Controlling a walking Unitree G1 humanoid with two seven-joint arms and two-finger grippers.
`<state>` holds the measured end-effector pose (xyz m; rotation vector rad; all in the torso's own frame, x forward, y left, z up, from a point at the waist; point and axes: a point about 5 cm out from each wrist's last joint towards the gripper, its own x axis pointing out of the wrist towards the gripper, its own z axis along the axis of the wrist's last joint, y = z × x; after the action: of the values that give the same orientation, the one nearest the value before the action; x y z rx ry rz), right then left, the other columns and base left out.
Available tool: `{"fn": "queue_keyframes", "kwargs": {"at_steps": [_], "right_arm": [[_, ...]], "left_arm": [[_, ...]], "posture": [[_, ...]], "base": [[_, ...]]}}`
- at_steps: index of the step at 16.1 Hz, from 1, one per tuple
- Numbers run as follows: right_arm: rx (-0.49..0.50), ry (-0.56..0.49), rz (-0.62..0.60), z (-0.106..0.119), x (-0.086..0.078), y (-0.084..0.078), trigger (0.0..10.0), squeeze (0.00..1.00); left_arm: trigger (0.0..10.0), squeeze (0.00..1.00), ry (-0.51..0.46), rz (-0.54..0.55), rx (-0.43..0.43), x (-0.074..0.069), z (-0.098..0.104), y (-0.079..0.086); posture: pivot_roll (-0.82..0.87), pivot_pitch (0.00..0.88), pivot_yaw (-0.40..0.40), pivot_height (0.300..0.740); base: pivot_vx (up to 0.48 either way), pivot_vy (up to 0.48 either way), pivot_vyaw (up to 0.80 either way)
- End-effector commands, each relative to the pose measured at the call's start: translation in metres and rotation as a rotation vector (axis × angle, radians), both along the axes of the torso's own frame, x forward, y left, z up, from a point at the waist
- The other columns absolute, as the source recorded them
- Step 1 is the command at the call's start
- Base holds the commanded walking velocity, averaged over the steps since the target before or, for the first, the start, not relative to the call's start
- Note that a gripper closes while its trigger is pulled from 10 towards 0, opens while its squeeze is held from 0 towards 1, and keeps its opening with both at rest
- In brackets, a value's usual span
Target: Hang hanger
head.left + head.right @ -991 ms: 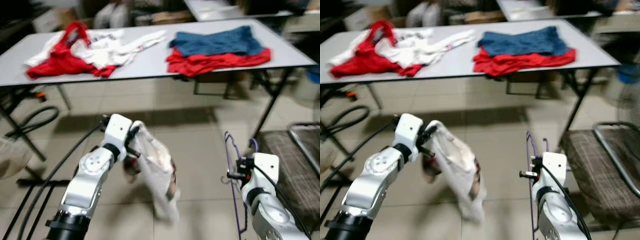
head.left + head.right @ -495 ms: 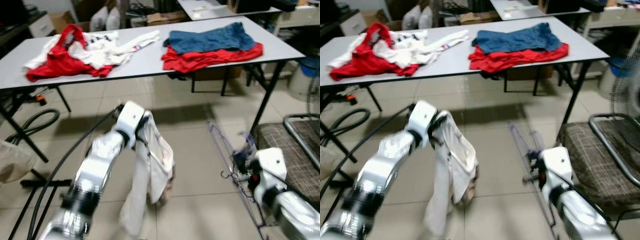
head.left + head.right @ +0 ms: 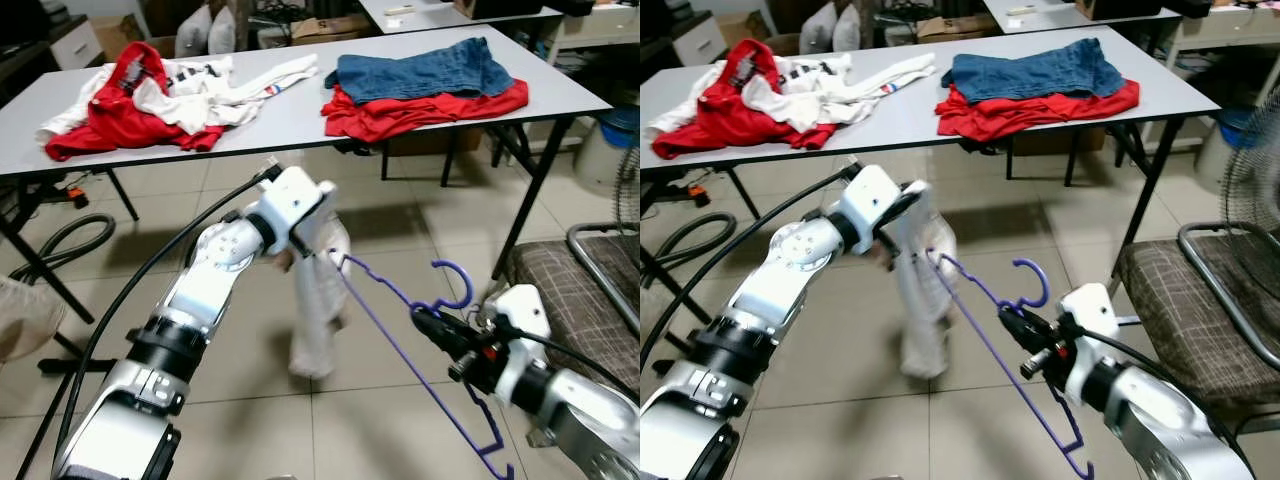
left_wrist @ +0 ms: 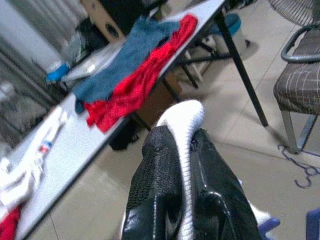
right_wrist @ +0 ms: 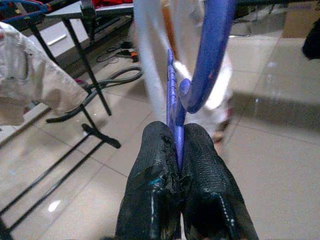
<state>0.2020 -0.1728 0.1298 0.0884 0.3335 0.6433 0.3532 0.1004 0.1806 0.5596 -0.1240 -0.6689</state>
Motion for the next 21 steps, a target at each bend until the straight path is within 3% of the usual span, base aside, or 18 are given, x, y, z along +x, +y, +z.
{"fn": "queue_keyframes", "kwargs": {"at_steps": [1,4,6,9,12,17,21], "right_arm": [[0.038,0.056,-0.076,-0.006,0.012,-0.002,10.0,0.0],[0.132,0.113,-0.142,-0.008,0.022,-0.002,10.0,0.0],[0.2,0.13,-0.116,-0.004,0.022,0.001,10.0,0.0],[0.22,0.192,-0.055,-0.008,0.017,0.003,10.0,0.0],[0.201,0.254,-0.022,-0.018,0.02,0.007,10.0,0.0],[0.263,0.358,-0.077,-0.027,0.025,0.002,10.0,0.0],[0.372,0.554,-0.227,-0.057,0.02,0.001,10.0,0.0]], "left_arm": [[10.0,0.0,-0.058,-0.053,0.084,0.001,0.004,0.001],[10.0,0.0,-0.092,-0.099,0.142,-0.003,0.004,0.0],[10.0,0.0,-0.131,-0.087,0.174,-0.004,0.003,0.0],[10.0,0.0,-0.154,-0.116,0.135,-0.007,0.006,-0.005],[10.0,0.0,-0.195,-0.227,0.131,-0.016,0.012,-0.016],[10.0,0.0,-0.309,-0.314,0.166,-0.025,0.026,-0.016],[10.0,0.0,-0.397,-0.44,0.177,-0.043,0.041,-0.024]], "posture": [[0.0,0.034,0.12,0.74],[0.0,0.037,0.103,0.74],[0.01,0.036,0.08,0.74],[0.01,0.034,0.072,0.74],[0.01,0.035,0.063,0.74],[0.02,0.036,0.046,0.74],[0.02,0.042,0.04,0.74]], "base": [[0.0,0.0,0.0],[0.0,0.0,0.0],[0.0,0.0,0.0],[0.0,0.0,0.0],[0.0,0.0,0.0],[0.0,0.0,0.0],[0.0,0.0,0.0]]}}
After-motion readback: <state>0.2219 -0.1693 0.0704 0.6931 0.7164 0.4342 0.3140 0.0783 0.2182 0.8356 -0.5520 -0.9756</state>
